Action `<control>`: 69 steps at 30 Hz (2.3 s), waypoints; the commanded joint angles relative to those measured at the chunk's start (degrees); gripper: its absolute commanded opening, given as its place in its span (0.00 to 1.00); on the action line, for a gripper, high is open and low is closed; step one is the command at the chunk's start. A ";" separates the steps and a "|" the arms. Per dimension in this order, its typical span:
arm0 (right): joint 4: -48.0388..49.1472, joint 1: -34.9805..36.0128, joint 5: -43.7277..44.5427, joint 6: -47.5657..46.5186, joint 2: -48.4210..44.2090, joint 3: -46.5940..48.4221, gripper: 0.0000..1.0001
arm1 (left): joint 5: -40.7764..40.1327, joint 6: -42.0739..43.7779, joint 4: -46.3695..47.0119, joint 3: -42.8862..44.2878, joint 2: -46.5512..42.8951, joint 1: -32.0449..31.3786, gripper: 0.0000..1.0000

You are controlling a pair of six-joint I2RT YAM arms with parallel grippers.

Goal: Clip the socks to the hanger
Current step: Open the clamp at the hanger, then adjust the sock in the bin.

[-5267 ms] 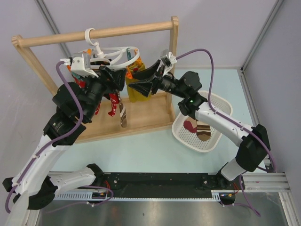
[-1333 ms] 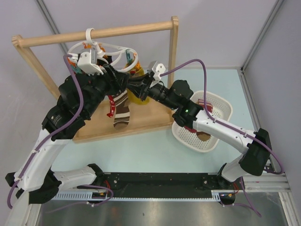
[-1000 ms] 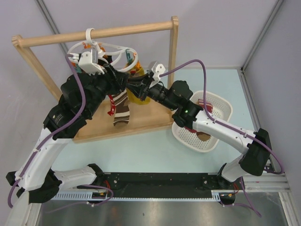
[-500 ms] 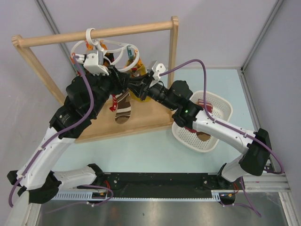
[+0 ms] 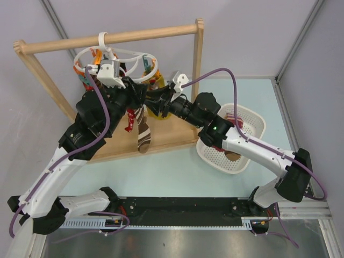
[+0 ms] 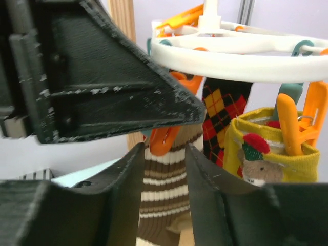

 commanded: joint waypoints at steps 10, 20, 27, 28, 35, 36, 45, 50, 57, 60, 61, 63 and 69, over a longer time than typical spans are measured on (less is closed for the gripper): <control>-17.71 -4.81 6.37 1.61 -11.66 -3.43 0.65 | -1.32 2.36 5.00 -0.96 -0.79 0.36 0.18; -39.06 -16.14 14.81 5.03 -20.01 -10.55 0.67 | -1.14 1.66 8.16 -4.48 -1.41 0.44 0.04; -47.34 -26.78 16.92 10.13 -19.75 -14.60 0.67 | -0.79 0.95 9.04 -5.62 -0.79 0.36 0.00; -48.04 -27.75 16.66 10.58 -19.14 -14.95 0.67 | -0.79 0.95 9.22 -5.62 -0.79 0.36 0.00; -53.57 -33.82 12.87 12.95 -12.55 -16.53 0.66 | -0.62 0.69 9.57 -5.89 -0.97 0.36 0.00; -54.63 -33.82 14.45 13.13 -11.15 -16.71 0.65 | -0.44 0.51 9.48 -5.80 -1.05 0.36 0.00; -55.08 -39.36 12.10 14.00 -10.79 -26.02 0.46 | 0.44 0.42 9.40 -5.89 -1.41 0.36 0.00; -52.27 -41.12 11.48 14.36 -8.33 -28.92 0.43 | 0.35 0.60 9.40 -6.06 -1.58 0.36 0.00; -50.24 -42.26 12.61 14.62 -3.93 -31.82 0.42 | 0.26 0.78 9.22 -6.15 -2.02 0.44 0.00; -50.86 -42.70 13.23 14.53 -3.49 -32.61 0.42 | 0.18 0.86 9.13 -6.06 -2.20 0.36 0.00; -50.77 -42.70 13.41 14.53 -3.58 -32.79 0.42 | 0.17 0.86 9.13 -6.06 -2.11 0.36 0.00; -50.86 -42.79 14.37 14.45 -2.97 -33.05 0.42 | 0.35 0.86 9.13 -6.06 -2.11 0.36 0.00; -51.12 -42.79 14.03 13.39 1.68 -33.06 0.40 | 0.44 0.78 9.13 -5.97 -1.93 0.44 0.00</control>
